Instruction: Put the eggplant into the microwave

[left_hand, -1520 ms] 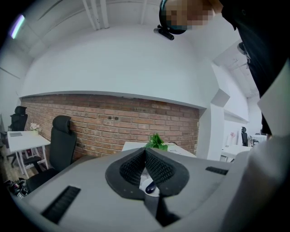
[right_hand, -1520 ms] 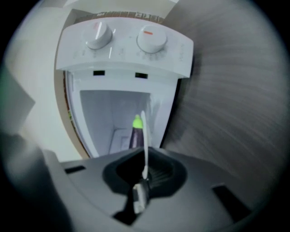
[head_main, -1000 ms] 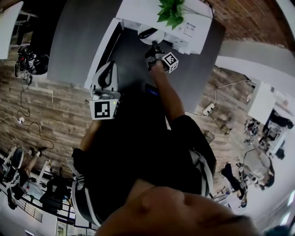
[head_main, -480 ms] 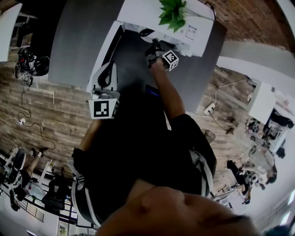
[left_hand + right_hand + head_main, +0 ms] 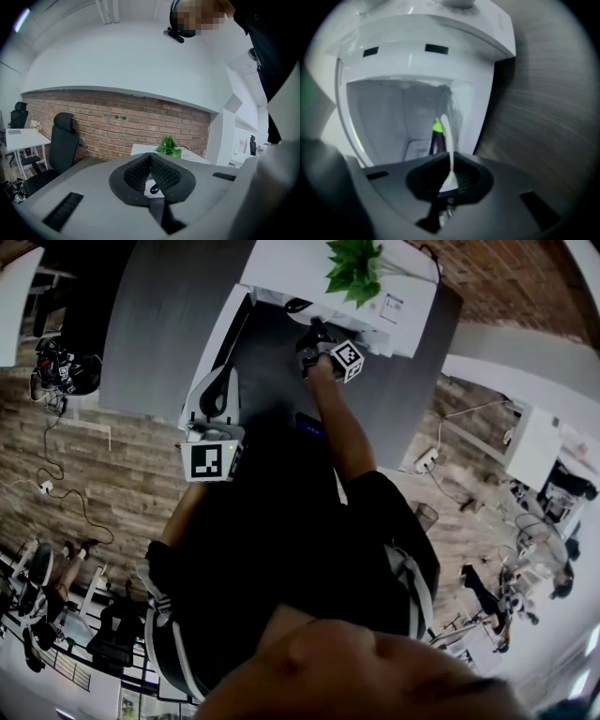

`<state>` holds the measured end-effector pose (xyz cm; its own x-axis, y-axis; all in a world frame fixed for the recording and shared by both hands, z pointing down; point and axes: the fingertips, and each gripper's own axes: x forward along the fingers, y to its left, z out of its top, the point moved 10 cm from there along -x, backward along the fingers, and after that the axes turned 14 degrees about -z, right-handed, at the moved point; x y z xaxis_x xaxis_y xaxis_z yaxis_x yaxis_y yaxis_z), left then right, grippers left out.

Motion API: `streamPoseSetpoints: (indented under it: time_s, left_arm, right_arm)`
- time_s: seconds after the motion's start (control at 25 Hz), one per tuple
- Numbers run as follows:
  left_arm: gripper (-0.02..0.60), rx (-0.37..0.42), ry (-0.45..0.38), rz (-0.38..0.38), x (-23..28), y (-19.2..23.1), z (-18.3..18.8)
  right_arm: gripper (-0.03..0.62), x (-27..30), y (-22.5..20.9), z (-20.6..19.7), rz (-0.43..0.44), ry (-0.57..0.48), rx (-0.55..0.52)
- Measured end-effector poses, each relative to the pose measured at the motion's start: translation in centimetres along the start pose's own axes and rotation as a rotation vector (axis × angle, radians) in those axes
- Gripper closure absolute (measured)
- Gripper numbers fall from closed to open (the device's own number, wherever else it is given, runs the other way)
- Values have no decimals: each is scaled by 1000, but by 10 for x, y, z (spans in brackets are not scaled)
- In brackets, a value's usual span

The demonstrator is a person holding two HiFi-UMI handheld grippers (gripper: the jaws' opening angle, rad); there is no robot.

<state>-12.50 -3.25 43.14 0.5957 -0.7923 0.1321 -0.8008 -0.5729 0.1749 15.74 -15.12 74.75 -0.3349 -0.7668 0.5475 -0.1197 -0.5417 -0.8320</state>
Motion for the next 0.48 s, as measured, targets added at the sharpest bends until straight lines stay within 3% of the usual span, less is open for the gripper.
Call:
streamPoseSetpoints:
  time_s: [0.4, 0.48]
  left_arm:
    - [546, 1, -1, -22, 1, 1, -1]
    - [545, -6, -1, -23, 2, 1, -1]
  right_arm:
    - [551, -2, -2, 3, 22, -6, 34]
    - [517, -4, -2, 4, 25, -4, 37]
